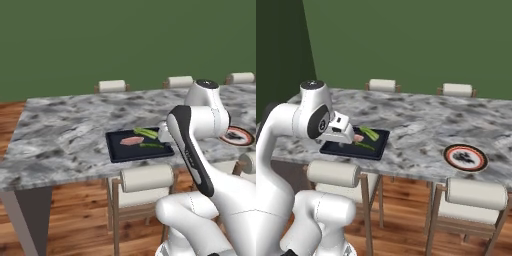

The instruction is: Create a steak meal by picking up the steak and asparagus from the tray and placing them on the plate. Leave the celery on the tray.

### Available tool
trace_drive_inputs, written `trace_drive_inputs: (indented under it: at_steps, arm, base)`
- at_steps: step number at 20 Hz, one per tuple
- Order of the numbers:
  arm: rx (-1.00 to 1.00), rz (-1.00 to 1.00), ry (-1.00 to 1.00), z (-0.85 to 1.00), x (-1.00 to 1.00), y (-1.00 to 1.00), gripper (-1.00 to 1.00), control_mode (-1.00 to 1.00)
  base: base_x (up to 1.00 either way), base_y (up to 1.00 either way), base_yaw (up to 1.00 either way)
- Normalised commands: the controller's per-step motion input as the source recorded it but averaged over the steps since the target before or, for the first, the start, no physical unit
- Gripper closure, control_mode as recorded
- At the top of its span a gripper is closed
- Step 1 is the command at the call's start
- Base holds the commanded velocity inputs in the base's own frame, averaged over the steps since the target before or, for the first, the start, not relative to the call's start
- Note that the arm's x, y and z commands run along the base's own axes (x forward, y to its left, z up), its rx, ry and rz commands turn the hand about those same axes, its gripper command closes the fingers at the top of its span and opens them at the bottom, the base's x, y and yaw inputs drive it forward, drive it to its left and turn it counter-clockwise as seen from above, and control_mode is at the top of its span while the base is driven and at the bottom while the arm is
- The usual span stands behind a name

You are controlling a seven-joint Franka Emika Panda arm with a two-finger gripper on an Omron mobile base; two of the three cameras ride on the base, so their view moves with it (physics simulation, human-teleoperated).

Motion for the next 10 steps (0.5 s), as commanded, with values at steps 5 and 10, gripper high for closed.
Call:
trace_drive_inputs:
  at_steps: [5, 10]
  arm:
    - [0.00, 0.00, 0.00, 0.00, 0.00, 0.00, -1.00, 1.00]
    - [0.00, 0.00, 0.00, 0.00, 0.00, 0.00, -1.00, 1.00]
  base:
    - [-0.27, -0.52, 0.00]
    - [-0.11, -0.78, 0.00]
